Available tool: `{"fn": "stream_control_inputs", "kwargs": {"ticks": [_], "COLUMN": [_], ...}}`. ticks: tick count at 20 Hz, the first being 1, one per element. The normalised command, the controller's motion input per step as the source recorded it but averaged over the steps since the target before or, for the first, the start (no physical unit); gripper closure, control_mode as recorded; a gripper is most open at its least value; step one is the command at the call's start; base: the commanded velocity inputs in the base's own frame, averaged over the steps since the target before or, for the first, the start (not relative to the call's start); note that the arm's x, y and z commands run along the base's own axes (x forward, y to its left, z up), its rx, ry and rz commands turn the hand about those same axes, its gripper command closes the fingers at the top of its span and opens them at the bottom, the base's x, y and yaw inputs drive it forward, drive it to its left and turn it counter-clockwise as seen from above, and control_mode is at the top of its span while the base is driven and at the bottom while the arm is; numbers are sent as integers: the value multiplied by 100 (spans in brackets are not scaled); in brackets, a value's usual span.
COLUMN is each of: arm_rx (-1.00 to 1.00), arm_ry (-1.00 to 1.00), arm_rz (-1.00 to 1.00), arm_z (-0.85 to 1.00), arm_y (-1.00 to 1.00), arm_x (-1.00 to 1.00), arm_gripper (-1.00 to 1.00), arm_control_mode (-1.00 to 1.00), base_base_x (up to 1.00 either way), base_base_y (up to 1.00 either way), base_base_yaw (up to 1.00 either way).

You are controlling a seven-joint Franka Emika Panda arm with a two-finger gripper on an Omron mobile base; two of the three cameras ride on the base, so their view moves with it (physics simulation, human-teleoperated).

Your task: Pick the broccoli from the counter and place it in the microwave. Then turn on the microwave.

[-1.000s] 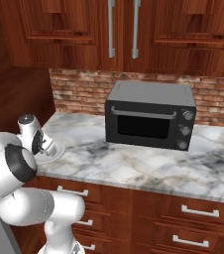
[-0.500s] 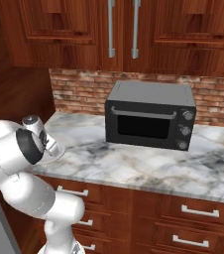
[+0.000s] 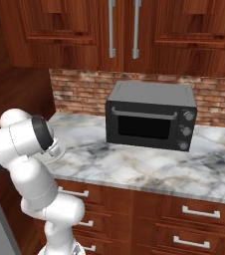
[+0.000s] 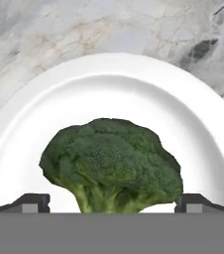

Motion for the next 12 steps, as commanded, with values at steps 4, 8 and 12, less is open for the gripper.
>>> {"fn": "stream_control_inputs", "kwargs": {"ticks": [4,8,12], "arm_rx": [0,-1,0], "arm_ry": [7,7,2], "arm_rz": [-2,-4,-5], "arm_z": [-21,-24,-8], "arm_y": [17,25,4], "arm_x": [14,5,0], "arm_gripper": [-100,100,100], "arm_control_mode": [-100,-100,-100], "base_base_x": [0,0,0], "base_base_y": [0,0,0], "base_base_yaw": [0,0,0]}}
